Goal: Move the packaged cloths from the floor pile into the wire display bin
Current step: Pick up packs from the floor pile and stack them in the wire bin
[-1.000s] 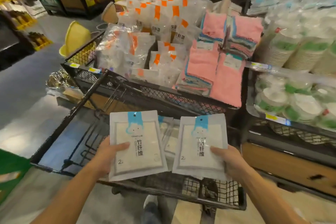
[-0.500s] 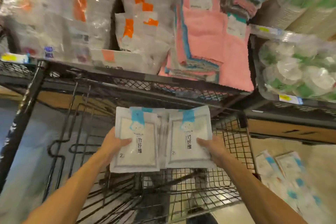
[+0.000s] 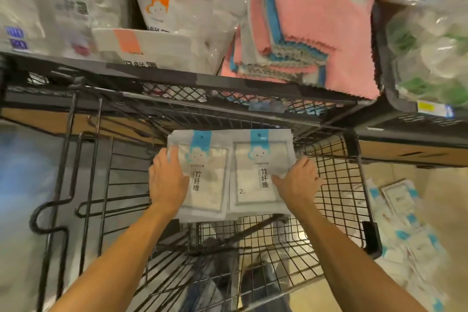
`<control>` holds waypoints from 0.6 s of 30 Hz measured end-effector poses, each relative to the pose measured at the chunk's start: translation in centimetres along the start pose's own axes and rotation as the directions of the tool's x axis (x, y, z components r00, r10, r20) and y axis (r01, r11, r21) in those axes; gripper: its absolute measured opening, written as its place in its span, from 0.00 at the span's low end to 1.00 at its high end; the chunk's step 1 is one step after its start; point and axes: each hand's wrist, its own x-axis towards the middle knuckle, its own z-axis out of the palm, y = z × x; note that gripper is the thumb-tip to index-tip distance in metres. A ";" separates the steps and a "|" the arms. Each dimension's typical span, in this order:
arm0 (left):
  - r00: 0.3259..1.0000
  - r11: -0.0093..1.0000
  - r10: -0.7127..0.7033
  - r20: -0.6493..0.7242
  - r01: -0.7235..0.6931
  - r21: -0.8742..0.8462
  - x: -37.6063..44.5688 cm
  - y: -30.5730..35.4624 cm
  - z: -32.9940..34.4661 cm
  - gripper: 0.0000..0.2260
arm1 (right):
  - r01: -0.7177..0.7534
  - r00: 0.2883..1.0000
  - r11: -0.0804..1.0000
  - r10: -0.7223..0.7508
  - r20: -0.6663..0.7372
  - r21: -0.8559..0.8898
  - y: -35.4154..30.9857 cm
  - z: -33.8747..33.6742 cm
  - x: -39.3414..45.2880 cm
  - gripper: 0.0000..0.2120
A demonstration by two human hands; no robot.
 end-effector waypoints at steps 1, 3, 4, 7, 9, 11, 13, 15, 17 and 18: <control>0.999 0.999 0.034 -0.005 -0.034 0.028 -0.2 0.3 -0.2 0.35 | 0.036 0.999 0.999 -0.036 -0.018 -0.017 0.1 -0.2 0.0 0.39; 0.996 0.993 0.090 -0.002 -0.089 0.072 -0.5 0.7 -0.7 0.34 | 0.107 0.993 0.994 -0.108 -0.047 -0.030 0.4 -0.8 0.0 0.38; 0.994 0.991 0.107 -0.005 -0.106 0.085 -0.8 1.0 -1.1 0.33 | 0.141 0.989 0.990 -0.142 -0.047 -0.033 0.5 -1.2 0.1 0.38; 0.990 0.984 0.134 -0.040 -0.128 0.122 -1.7 1.9 -2.7 0.31 | 0.224 0.974 0.973 -0.225 -0.019 -0.049 1.4 -3.1 -0.1 0.39; 0.988 0.983 0.138 -0.064 -0.128 0.134 -2.7 2.9 -4.3 0.30 | 0.271 0.962 0.962 -0.272 -0.017 -0.025 2.4 -4.8 -0.4 0.39; 0.990 0.986 0.115 -0.081 -0.104 0.128 -4.4 4.1 -6.1 0.30 | 0.319 0.947 0.947 -0.318 -0.036 0.024 3.7 -6.7 -1.2 0.37; 0.991 0.993 0.075 -0.114 -0.064 0.104 -6.5 5.7 -7.9 0.31 | 0.349 0.937 0.934 -0.346 -0.058 0.073 4.9 -8.9 -2.3 0.36; 0.985 0.996 0.064 -0.160 -0.053 0.071 -8.7 7.4 -9.6 0.32 | 0.370 0.928 0.920 -0.360 -0.096 0.125 6.3 -11.0 -3.5 0.35; 0.978 0.996 0.081 -0.191 -0.071 0.060 -10.7 9.6 -11.4 0.32 | 0.382 0.922 0.908 -0.362 -0.133 0.175 8.0 -13.0 -4.6 0.34; 0.975 0.994 0.094 -0.203 -0.083 0.065 -11.5 10.8 -12.2 0.32 | 0.387 0.920 0.902 -0.363 -0.147 0.193 9.0 -14.0 -5.2 0.34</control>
